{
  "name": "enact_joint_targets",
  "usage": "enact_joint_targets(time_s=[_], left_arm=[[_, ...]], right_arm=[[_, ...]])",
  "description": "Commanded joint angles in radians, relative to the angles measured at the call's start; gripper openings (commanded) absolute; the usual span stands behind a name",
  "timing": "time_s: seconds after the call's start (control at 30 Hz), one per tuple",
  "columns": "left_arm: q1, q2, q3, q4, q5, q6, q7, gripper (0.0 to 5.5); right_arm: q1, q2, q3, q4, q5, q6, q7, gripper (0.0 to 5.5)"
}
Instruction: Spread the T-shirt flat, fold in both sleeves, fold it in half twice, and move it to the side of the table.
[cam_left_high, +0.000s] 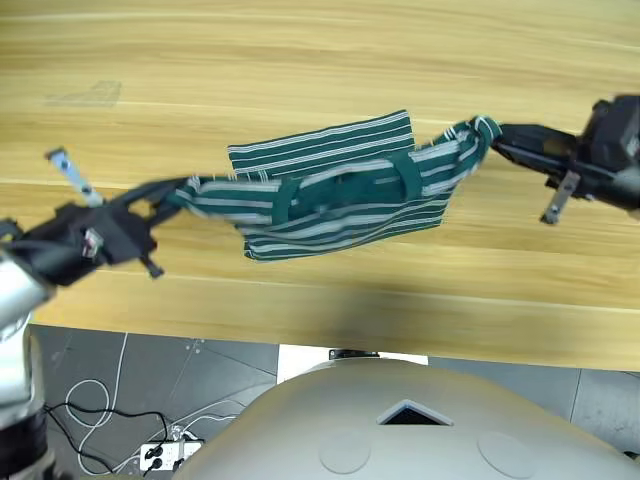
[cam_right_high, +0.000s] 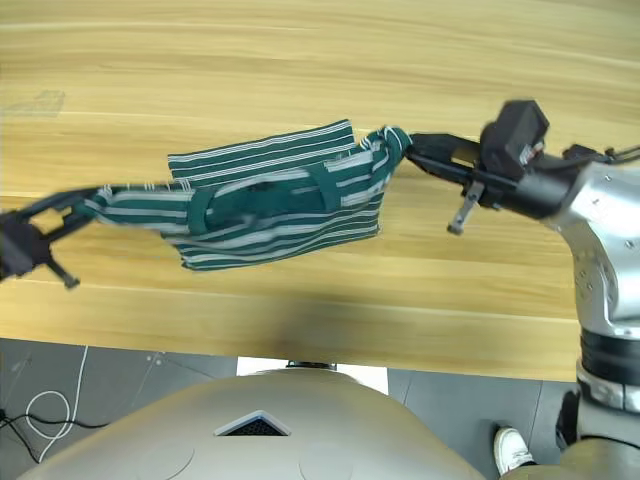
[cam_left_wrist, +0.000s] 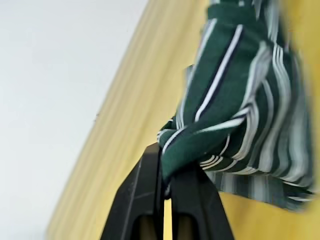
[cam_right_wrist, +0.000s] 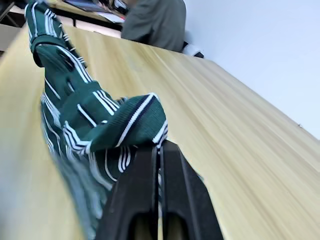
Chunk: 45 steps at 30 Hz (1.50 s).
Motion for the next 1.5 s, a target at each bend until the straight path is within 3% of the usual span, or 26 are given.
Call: enact_joint_targets(time_s=[0.03, 0.3, 0.57, 0.67, 1.07, 1.3, 1.5], left_arm=[[-0.278, -0.023, -0.23, 0.213, 0.174, 0.01, 0.051, 0.0], [-0.359, -0.074, -0.409, 0.372, 0.287, -0.067, 0.081, 0.0], [-0.301, -0.103, -0.372, 0.487, 0.259, -0.094, 0.168, 0.0], [-0.284, -0.122, -0.353, 0.538, 0.23, -0.092, 0.192, 0.71], [-0.326, -0.251, -0.419, 0.618, 0.225, -0.089, 0.252, 2.63], [-0.329, -0.283, -0.357, 0.654, 0.202, -0.118, 0.34, 3.78], [-0.395, -0.334, -0.259, 0.601, 0.236, -0.112, 0.555, 4.53]], right_arm=[[-0.206, 0.12, 0.163, 0.27, -0.188, -0.074, -0.014, 0.03], [-0.28, 0.27, 0.313, 0.501, -0.375, -0.188, -0.018, 0.03], [-0.314, 0.362, 0.229, 0.789, -0.42, -0.325, -0.155, 0.03], [-0.335, 0.38, 0.216, 0.869, -0.432, -0.361, -0.166, 0.0], [-0.362, 0.457, 0.183, 1.01, -0.459, -0.465, -0.237, 2.2], [-0.336, 0.486, 0.132, 1.068, -0.486, -0.592, -0.388, 2.23], [-0.372, 0.511, 0.221, 1.122, -0.583, -0.612, -0.366, 2.23]])
